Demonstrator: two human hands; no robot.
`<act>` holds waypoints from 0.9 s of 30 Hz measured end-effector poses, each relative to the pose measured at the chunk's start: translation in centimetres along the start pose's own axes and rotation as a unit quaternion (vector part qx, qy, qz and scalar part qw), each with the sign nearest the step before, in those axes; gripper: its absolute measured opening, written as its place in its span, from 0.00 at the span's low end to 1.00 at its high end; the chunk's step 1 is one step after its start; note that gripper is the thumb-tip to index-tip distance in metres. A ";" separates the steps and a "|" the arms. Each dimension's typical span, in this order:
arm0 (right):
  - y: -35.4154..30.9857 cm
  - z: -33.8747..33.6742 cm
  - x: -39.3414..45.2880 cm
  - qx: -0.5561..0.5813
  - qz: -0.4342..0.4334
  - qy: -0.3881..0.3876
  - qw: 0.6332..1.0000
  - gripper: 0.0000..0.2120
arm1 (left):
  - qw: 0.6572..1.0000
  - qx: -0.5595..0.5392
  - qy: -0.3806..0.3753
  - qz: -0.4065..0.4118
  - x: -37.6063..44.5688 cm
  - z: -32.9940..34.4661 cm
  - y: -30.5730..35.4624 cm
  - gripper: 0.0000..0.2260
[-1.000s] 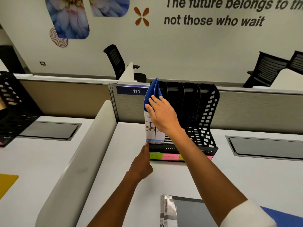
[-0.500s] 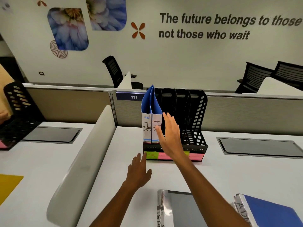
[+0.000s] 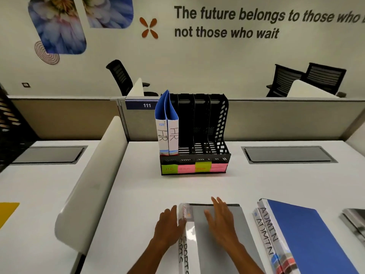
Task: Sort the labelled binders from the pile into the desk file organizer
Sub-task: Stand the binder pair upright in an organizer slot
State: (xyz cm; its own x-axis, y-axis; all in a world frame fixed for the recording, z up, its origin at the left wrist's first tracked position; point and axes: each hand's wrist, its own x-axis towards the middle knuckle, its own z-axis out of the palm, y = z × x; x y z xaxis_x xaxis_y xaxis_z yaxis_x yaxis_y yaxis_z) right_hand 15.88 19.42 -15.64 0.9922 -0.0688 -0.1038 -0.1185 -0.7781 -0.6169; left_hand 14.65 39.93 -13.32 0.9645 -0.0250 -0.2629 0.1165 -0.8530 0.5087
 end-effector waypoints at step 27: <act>3.3 0.6 -5.6 -0.023 0.025 -0.016 0.999 0.35 | 0.875 -0.459 -0.111 -0.109 -2.6 -0.5 2.9 0.11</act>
State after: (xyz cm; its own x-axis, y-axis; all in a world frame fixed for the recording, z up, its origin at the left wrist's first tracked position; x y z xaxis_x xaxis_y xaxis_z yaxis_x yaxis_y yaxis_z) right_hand 9.89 17.60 -17.52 0.9832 -0.0897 -0.1589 -0.1659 -0.8015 -0.5746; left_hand 12.62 37.78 -10.78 0.8379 -0.1015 -0.5363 0.5311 -0.0746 0.8440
